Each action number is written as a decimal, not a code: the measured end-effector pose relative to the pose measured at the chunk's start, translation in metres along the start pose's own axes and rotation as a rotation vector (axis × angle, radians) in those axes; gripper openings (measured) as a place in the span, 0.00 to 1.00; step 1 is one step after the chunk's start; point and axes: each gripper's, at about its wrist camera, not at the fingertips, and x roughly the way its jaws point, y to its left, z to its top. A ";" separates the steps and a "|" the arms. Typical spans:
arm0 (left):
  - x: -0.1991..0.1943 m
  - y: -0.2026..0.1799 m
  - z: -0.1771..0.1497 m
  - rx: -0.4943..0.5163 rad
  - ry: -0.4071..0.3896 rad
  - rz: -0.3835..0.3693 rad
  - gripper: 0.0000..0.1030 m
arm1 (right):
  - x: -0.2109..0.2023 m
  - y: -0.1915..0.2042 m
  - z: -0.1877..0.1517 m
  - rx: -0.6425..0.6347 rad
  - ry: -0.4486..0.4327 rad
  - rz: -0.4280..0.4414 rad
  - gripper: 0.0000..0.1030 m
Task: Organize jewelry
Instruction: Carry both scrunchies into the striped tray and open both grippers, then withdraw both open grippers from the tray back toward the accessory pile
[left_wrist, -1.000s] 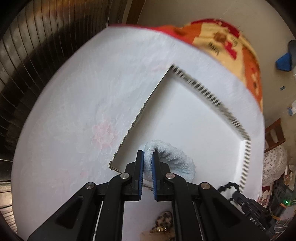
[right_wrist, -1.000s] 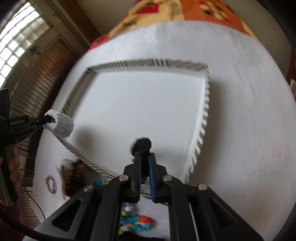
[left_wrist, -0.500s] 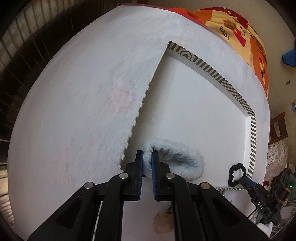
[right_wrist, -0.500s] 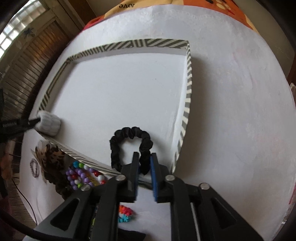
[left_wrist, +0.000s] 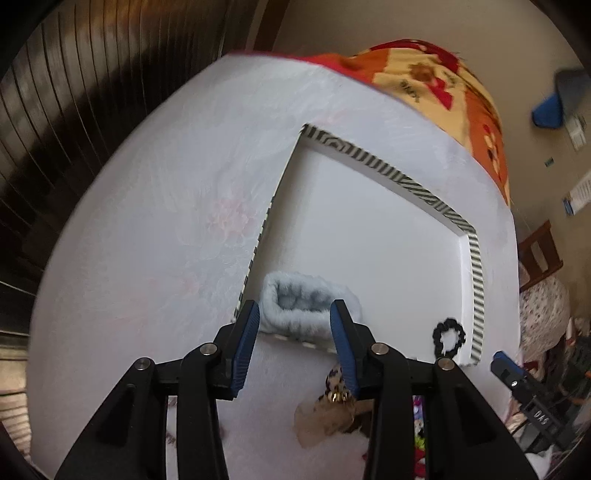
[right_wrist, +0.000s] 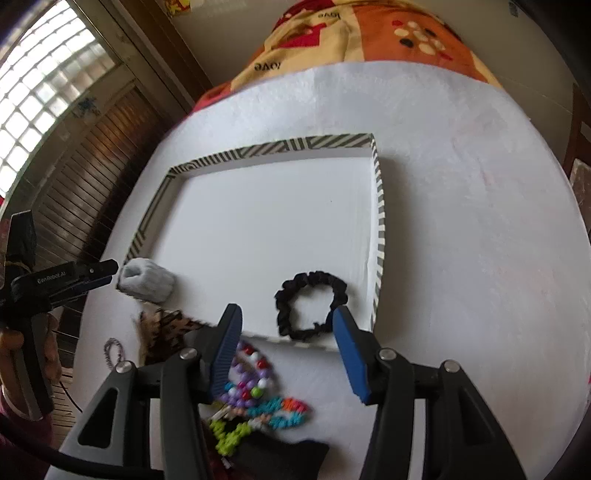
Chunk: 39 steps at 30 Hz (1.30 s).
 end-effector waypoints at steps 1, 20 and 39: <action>-0.004 -0.001 -0.002 0.013 -0.008 0.006 0.31 | -0.005 0.002 -0.003 0.000 -0.004 -0.003 0.54; -0.045 -0.030 -0.070 0.166 -0.035 0.048 0.31 | -0.050 0.025 -0.062 -0.014 -0.027 -0.045 0.55; -0.044 -0.036 -0.110 0.228 0.033 0.029 0.31 | -0.058 0.002 -0.115 0.022 0.012 -0.117 0.56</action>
